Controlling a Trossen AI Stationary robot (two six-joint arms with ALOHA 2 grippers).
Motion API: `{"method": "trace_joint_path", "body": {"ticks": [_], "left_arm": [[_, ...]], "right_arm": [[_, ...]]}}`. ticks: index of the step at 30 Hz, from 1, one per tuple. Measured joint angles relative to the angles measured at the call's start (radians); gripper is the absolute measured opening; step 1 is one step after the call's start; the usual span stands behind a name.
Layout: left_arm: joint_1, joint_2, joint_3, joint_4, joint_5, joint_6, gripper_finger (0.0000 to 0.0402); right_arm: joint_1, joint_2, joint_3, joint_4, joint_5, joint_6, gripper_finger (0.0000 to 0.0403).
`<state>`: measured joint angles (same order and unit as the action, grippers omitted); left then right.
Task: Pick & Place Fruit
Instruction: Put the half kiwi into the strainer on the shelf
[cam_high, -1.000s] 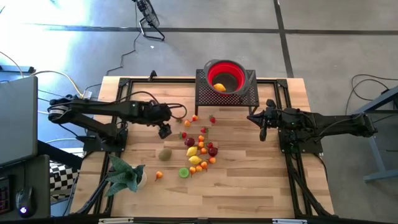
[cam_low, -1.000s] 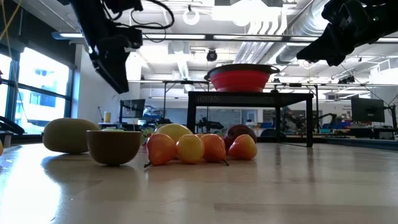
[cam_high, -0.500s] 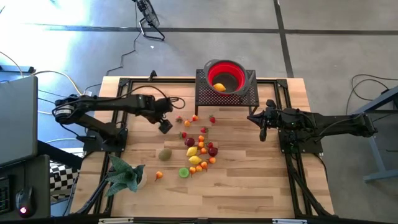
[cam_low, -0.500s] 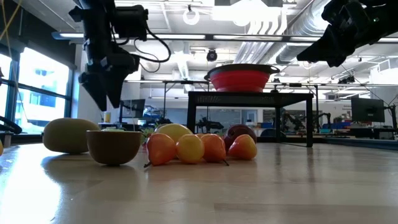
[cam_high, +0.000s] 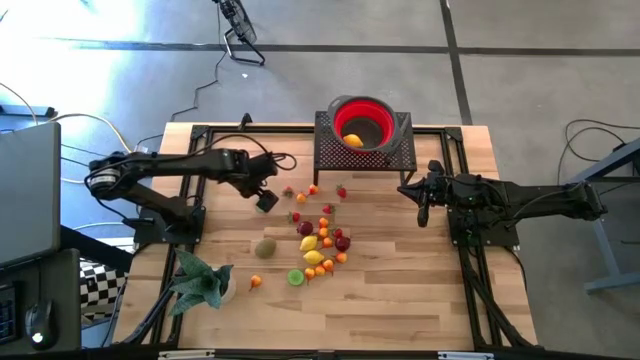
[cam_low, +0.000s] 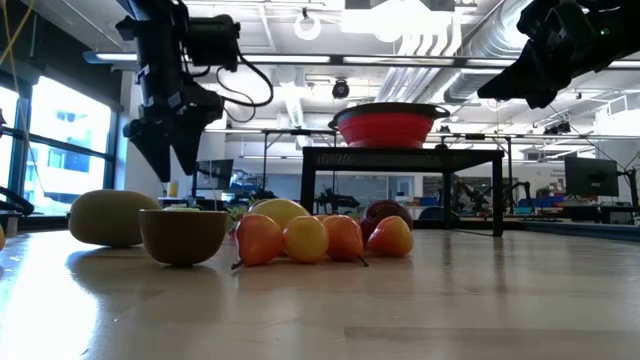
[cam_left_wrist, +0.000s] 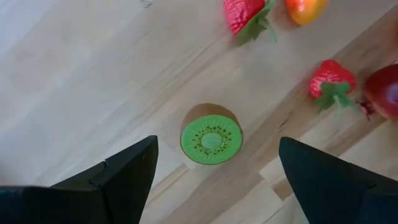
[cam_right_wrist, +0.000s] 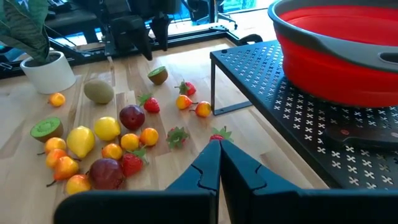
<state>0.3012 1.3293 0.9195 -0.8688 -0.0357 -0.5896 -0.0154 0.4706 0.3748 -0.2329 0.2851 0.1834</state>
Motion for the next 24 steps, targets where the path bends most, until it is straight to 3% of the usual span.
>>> {"method": "trace_joint_path", "body": {"ticks": [13,24], "left_arm": [[0.0,0.151,-0.057,0.09,0.023,-0.002,0.0329],[0.0,0.181,-0.098,0.189,0.052,0.003,0.0329]], "right_arm": [[0.0,0.0,0.0,0.002,0.0,0.0,0.0003],[0.0,0.0,0.0,0.003,0.0,0.0,0.0003]]}}
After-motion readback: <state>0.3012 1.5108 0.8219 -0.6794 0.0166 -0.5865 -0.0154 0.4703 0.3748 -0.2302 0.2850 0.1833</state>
